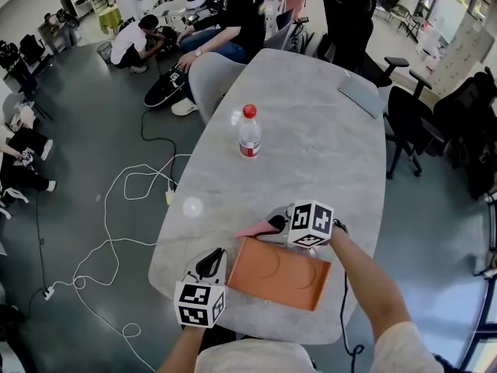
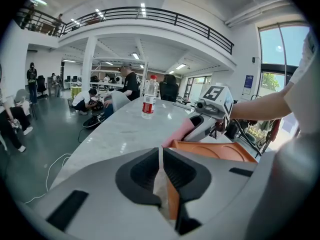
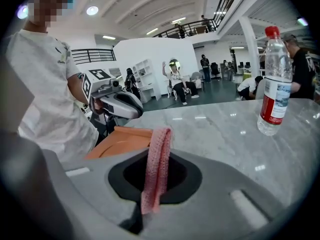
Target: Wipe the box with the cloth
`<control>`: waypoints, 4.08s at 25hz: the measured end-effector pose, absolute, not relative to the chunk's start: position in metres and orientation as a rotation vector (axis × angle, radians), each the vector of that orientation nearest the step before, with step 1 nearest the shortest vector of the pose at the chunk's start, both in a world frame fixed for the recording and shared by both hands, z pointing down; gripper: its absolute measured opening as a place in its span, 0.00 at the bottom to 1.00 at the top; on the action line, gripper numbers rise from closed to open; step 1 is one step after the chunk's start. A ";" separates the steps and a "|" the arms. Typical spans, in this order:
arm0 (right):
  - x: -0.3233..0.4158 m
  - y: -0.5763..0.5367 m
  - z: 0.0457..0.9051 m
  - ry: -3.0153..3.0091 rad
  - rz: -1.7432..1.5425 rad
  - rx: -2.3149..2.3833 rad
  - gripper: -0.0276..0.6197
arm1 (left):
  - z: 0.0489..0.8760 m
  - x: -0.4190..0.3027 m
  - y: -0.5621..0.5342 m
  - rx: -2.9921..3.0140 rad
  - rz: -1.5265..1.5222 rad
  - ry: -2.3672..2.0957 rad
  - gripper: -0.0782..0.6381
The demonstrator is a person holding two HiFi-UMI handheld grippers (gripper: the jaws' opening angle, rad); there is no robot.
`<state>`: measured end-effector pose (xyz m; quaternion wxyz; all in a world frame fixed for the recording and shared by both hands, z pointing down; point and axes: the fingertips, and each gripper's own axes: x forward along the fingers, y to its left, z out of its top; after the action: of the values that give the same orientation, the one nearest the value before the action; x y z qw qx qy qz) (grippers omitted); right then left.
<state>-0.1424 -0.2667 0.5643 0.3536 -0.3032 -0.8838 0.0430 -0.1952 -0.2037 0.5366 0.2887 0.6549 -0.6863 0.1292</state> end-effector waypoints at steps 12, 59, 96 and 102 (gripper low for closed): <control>-0.110 -0.273 0.570 -2.258 0.127 -0.734 0.06 | 0.537 -0.193 -0.210 1.761 0.334 -1.813 0.15; 0.072 -0.295 0.554 -2.206 0.310 -0.155 0.06 | 0.540 -0.179 -0.207 1.913 0.357 -1.670 0.15; -0.232 -0.221 0.557 -1.809 -0.264 -0.594 0.06 | 0.537 -0.254 -0.136 1.811 0.156 -1.809 0.15; -0.224 -0.208 0.581 -1.650 -0.246 -0.614 0.06 | 0.537 -0.270 -0.124 1.790 0.131 -1.822 0.15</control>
<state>-0.2243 -0.2083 0.5814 0.6301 -0.2683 -0.7207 -0.1075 -0.2699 -0.1237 0.5368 0.2880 0.6703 -0.6822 0.0490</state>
